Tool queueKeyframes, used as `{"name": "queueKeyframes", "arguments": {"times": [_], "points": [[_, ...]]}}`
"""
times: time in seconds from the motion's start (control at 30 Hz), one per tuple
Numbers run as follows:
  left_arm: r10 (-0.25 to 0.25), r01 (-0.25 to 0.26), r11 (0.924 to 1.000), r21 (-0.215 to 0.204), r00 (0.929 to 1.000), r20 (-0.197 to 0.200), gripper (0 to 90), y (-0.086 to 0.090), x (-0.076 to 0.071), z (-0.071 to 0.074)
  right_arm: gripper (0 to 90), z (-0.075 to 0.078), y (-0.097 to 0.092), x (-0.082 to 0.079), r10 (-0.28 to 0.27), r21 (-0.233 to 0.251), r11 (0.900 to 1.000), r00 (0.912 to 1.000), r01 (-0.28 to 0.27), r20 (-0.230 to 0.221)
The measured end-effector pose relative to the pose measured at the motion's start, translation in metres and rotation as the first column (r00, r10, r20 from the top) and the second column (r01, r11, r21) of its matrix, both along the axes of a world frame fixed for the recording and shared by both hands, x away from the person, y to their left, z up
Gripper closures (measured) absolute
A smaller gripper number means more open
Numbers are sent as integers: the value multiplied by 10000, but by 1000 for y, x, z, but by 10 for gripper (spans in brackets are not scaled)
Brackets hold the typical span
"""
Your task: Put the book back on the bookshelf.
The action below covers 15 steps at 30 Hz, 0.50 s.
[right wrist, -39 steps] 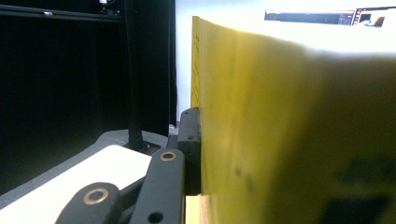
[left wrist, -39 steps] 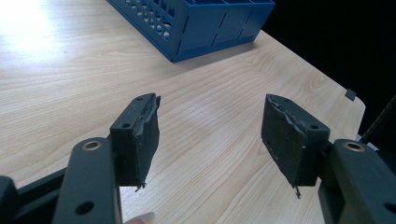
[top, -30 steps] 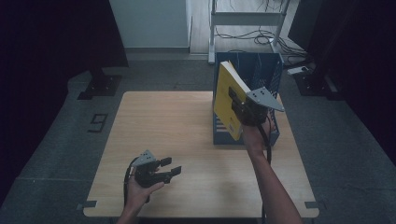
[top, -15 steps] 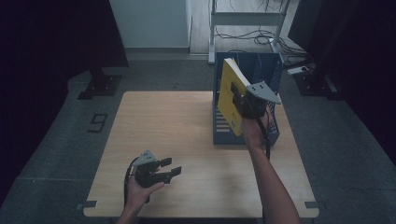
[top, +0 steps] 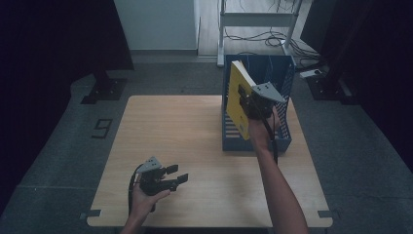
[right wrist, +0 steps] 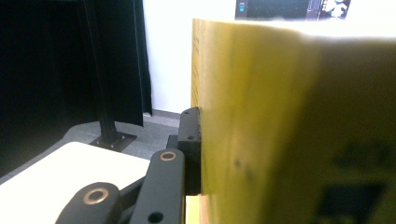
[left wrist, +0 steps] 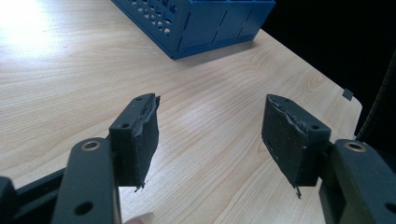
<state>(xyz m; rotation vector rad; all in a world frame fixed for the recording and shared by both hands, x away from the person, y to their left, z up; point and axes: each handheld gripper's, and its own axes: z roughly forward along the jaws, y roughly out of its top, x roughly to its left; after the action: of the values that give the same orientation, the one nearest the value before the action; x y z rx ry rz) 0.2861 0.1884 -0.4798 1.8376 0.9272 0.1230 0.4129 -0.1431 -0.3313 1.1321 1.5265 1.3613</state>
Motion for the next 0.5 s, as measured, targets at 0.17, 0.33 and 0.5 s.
{"name": "queueKeyframes", "arguments": {"times": [0.17,0.33,0.5], "points": [[-3,3,10000,11,10000,-20,362,1,0,0,744,-4,4,7,-50,-143,9999,10000,49,-65],[-7,7,10000,-49,10000,-24,362,2,0,1,744,-9,7,14,-159,-178,9997,9998,157,-145],[8,-8,10000,-47,10000,-31,361,3,0,1,744,-13,9,21,-282,-184,9994,9993,277,-249]]}}
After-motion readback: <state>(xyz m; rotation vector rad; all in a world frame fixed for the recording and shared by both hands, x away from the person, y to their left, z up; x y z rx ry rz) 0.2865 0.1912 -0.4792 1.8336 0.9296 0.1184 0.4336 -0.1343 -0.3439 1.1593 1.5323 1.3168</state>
